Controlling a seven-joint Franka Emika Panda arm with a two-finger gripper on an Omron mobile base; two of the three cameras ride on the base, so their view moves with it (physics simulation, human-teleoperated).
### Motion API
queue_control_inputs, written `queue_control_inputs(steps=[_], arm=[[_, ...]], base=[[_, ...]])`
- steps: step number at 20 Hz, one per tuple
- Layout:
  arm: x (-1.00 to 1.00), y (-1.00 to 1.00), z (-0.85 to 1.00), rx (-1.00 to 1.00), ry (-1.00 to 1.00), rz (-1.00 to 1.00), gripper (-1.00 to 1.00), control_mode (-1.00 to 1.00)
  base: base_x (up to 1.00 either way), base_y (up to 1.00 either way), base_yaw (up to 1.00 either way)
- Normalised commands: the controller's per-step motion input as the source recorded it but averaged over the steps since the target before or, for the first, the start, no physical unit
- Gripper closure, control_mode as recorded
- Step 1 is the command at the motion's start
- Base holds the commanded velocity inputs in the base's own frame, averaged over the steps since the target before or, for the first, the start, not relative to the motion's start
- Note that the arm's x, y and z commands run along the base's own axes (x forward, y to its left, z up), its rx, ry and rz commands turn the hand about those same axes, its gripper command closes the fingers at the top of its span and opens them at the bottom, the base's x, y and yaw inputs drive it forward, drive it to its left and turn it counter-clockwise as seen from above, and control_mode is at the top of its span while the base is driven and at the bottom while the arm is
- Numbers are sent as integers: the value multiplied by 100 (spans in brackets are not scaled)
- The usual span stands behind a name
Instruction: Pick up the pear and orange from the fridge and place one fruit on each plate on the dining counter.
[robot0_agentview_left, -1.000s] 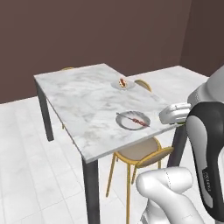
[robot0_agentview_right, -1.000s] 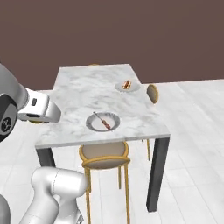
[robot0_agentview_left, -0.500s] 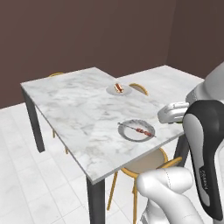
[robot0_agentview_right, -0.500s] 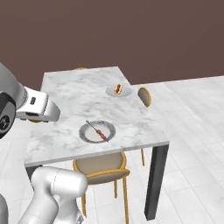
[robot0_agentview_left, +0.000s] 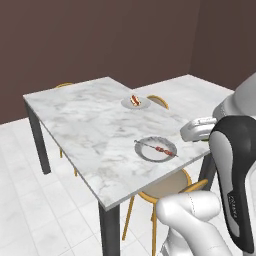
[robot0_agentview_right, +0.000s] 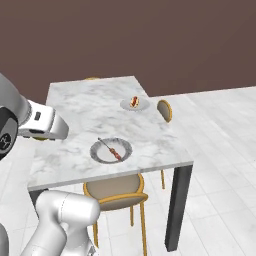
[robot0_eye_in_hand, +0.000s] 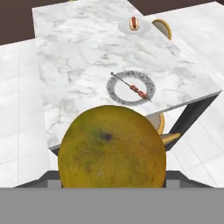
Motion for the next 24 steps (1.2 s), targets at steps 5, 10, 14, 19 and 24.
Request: queue_control_inputs(steps=[5,10,14,19,24], arm=[[0,0,0,0,0,0,100,100],[100,-3,-15,7,31,5,100,-100],[100,-14,-52,16,48,6,100,-100],[100,-4,-95,1,27,3,100,-100],[100,-1,-100,-11,6,0,100,-100]], base=[[28,0,0],[0,0,0],[0,0,0],[0,0,0],[0,0,0]])
